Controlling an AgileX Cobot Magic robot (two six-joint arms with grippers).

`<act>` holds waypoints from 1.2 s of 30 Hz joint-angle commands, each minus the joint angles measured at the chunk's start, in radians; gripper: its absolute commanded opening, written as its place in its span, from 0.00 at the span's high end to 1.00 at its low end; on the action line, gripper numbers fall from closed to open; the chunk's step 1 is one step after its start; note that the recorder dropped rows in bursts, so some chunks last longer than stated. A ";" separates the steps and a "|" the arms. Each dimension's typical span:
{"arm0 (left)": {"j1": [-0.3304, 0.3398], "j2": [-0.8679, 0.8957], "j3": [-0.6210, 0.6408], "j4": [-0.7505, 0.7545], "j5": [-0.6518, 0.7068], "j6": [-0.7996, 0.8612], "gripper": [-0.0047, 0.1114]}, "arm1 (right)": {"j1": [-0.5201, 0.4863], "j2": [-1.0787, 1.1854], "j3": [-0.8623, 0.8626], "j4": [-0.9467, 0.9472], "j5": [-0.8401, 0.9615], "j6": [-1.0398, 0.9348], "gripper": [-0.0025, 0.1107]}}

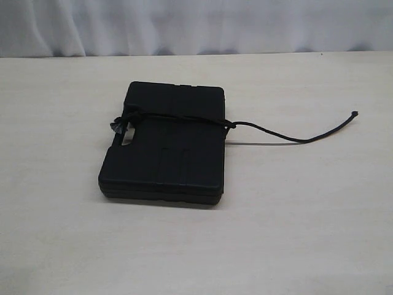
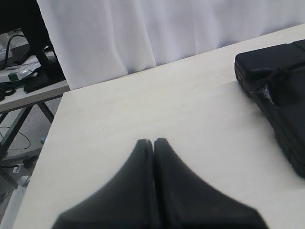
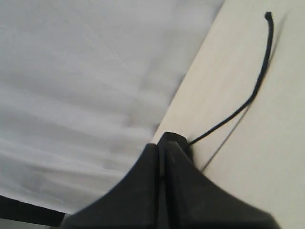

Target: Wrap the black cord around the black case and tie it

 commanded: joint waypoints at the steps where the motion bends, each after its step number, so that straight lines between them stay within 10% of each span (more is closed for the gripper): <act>1: 0.004 -0.004 0.003 -0.005 -0.005 -0.005 0.96 | -0.007 -0.006 0.004 -0.011 0.104 0.000 0.94; 23: 0.004 -0.004 0.003 -0.005 -0.005 -0.005 0.96 | -0.007 -0.006 0.004 -0.006 0.104 -0.034 0.94; 36: 0.004 -0.004 0.003 -0.009 0.000 -0.005 0.96 | -0.007 -0.006 0.004 -0.006 0.102 -1.098 0.94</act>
